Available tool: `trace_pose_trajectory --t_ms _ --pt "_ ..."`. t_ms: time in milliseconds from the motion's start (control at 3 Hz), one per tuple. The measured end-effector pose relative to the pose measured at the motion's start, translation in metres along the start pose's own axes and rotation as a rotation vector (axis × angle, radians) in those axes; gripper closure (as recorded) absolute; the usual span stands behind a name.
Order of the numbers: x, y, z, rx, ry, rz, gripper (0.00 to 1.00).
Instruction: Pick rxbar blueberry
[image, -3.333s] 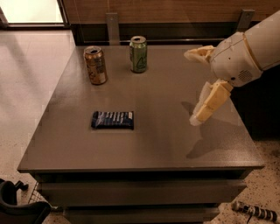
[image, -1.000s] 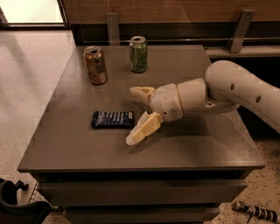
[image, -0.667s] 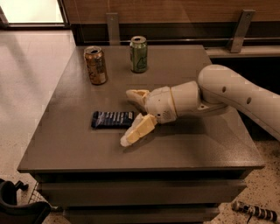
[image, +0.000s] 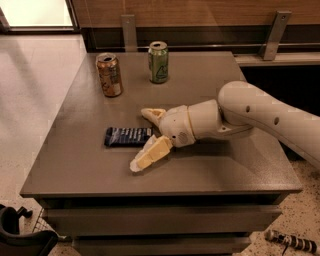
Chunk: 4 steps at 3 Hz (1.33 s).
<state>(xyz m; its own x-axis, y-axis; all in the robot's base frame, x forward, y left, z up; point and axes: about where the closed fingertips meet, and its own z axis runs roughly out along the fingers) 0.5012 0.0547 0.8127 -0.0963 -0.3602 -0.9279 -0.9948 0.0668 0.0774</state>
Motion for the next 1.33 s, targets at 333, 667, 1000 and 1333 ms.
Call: trace_pose_trajectory --t_ms 333,667,1000,1333 --pt "0.0082 -0.0006 0.0051 0.012 -0.001 0.005 0.15" --pt "0.0050 -0.0003 0.0039 0.012 -0.001 0.005 0.38" --pt "0.0029 -0.0001 0.0032 0.012 -0.001 0.005 0.61" --pt "0.0016 0.0000 0.0027 0.012 -0.001 0.005 0.86"
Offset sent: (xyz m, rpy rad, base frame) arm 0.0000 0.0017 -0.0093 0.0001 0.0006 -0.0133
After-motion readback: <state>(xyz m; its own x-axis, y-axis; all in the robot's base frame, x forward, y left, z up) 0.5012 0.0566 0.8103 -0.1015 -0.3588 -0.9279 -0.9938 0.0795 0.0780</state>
